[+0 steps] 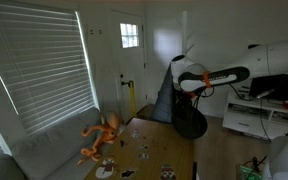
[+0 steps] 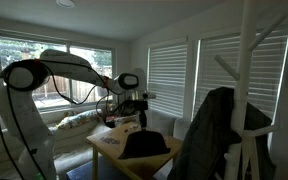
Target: Pick up the black hat and hang it on the white coat hanger stand
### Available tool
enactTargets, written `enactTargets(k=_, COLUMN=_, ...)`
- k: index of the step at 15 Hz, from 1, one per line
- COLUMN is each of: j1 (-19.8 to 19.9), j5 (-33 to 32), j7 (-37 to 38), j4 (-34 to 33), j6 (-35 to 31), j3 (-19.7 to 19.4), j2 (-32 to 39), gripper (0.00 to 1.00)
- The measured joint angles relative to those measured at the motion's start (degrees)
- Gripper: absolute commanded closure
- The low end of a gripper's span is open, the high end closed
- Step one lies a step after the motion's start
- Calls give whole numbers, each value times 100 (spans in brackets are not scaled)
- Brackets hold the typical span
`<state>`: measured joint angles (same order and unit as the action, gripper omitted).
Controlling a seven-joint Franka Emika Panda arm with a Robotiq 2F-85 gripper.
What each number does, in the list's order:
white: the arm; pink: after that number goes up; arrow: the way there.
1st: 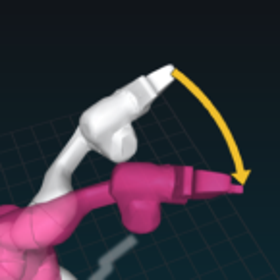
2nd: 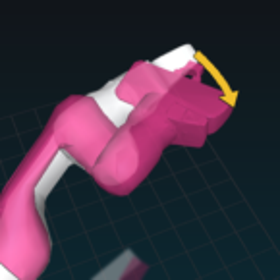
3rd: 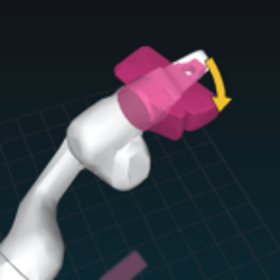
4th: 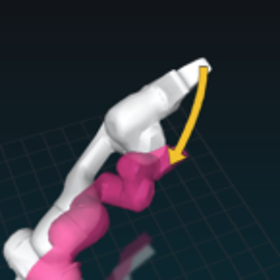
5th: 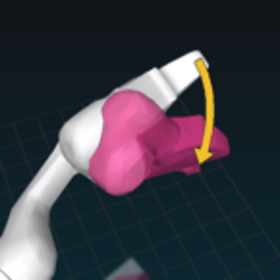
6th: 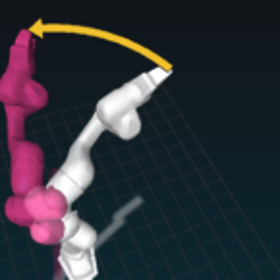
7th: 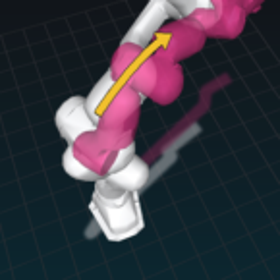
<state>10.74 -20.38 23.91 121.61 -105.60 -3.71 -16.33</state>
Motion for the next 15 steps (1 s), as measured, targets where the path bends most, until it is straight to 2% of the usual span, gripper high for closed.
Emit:
enactTargets(k=2, j1=0, j5=-304, j7=0, j4=-45, j6=0, j3=25, j2=-1, gripper=98)
enactTargets(k=8, j1=-3, j5=-1973, j7=-343, j4=-449, j6=158, j3=191, j2=-95, gripper=98)
enactTargets(k=12, j1=-59, j5=-2976, j7=-899, j4=-683, j6=234, j3=225, j2=-220, gripper=98)
enactTargets(k=15, j1=-106, j5=-3553, j7=-1587, j4=-785, j6=227, j3=207, j2=-365, gripper=98)
